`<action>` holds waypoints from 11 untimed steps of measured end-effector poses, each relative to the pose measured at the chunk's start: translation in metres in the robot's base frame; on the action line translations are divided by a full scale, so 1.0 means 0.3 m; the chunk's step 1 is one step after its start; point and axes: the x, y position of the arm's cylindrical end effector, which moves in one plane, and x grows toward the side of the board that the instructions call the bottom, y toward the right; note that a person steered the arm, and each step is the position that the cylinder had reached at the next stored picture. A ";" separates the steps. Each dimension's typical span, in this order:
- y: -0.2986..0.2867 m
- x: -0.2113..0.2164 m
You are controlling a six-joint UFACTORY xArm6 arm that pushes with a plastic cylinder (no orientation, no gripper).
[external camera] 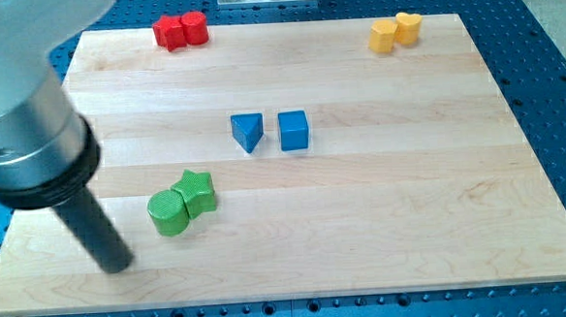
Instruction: Push the green blocks to the right center
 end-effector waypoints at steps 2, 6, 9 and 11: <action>0.074 -0.172; 0.461 -0.216; 0.699 -0.291; 1.036 -0.433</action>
